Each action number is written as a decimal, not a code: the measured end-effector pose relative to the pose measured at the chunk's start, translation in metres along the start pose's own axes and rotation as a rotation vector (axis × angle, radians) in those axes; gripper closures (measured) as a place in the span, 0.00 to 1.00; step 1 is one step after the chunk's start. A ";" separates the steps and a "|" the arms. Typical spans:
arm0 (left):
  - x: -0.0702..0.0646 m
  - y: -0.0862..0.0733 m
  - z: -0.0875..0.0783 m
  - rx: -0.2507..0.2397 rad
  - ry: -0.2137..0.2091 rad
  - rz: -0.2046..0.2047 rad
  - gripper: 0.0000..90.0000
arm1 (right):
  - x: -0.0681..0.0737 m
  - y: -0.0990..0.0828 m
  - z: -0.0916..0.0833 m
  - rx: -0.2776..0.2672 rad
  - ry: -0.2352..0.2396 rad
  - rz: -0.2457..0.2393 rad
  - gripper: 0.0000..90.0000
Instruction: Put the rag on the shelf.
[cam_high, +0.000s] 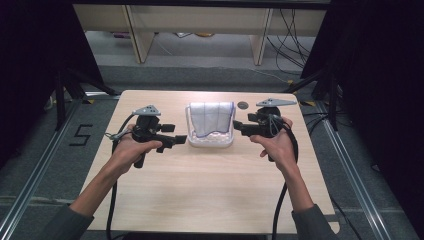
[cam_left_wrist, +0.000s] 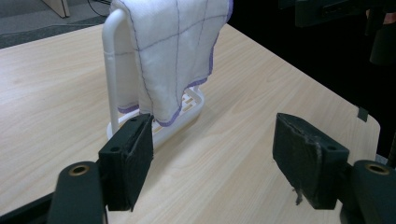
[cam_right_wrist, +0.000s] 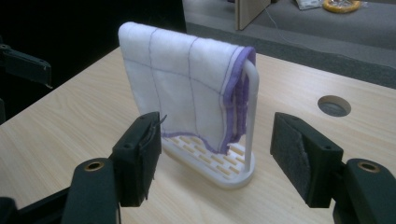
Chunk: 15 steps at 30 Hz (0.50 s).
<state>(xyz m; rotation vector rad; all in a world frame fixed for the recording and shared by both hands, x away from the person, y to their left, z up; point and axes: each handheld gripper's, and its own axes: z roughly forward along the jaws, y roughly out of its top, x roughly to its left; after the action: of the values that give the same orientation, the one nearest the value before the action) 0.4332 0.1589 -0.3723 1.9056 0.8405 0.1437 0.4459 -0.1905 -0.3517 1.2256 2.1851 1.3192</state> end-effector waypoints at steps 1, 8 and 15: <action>-0.001 -0.002 0.000 -0.001 0.007 -0.001 0.32 | 0.000 -0.002 0.000 0.002 0.005 0.006 0.38; -0.008 -0.013 -0.002 0.000 -0.010 0.010 0.32 | 0.004 -0.015 -0.003 -0.015 0.009 0.025 0.33; -0.015 -0.027 0.000 -0.018 -0.038 0.017 0.31 | 0.010 -0.031 -0.003 -0.034 0.039 0.019 0.29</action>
<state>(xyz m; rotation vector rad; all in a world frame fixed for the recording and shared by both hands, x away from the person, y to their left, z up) 0.4086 0.1562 -0.3909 1.8935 0.7952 0.1249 0.4222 -0.1903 -0.3747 1.2203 2.1740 1.3929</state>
